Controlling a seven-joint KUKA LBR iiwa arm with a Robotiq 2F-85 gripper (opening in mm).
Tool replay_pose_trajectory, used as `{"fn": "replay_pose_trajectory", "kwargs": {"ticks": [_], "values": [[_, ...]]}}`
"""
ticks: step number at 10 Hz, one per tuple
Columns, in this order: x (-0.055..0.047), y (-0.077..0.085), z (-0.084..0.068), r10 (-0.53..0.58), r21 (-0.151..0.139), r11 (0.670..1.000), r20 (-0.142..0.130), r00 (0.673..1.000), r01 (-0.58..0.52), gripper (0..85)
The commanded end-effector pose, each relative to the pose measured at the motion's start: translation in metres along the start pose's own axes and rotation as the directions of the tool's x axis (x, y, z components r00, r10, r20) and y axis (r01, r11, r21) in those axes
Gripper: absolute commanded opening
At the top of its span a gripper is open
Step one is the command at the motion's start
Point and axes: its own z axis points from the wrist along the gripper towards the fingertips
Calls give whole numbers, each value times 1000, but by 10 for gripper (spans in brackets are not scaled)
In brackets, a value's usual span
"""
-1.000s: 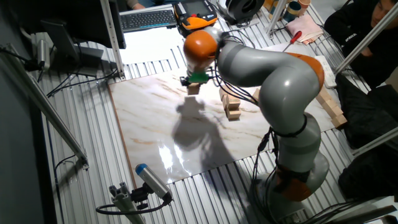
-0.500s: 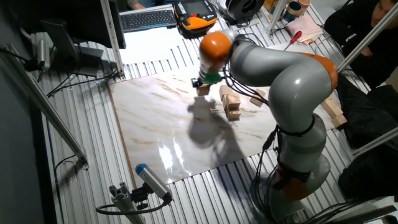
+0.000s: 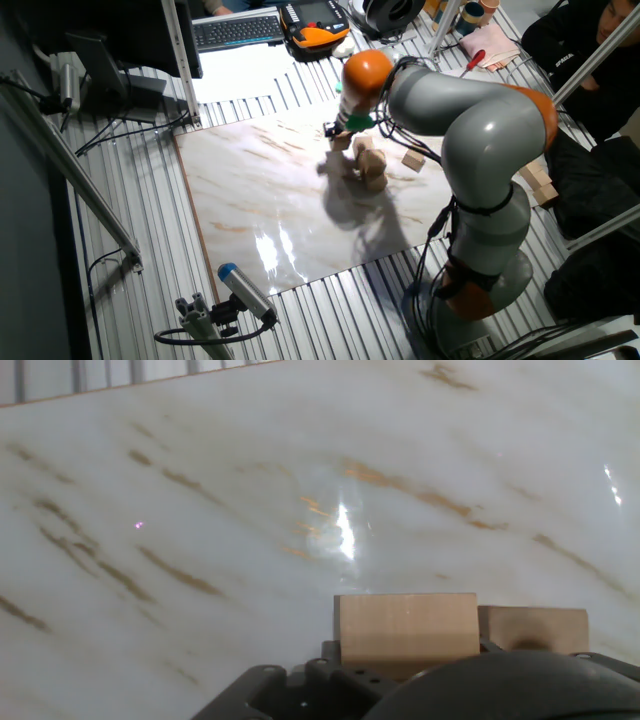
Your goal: Stack the blocks into a pyramid shape
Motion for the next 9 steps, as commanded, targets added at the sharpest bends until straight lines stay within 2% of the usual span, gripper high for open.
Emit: {"fn": "replay_pose_trajectory", "kwargs": {"ticks": [1,3,4,5,6,7,9], "values": [[0,0,0,44,13,999,-5,999,-44,0],[0,0,0,154,56,987,-24,988,-152,0],[0,0,0,199,82,977,-20,980,-196,0],[0,0,0,225,117,968,-2,974,-223,0],[0,0,0,211,112,971,6,977,-211,0],[-5,-7,-1,185,119,976,2,983,-184,0],[-17,-28,-10,142,97,986,-23,990,-139,0]]}}
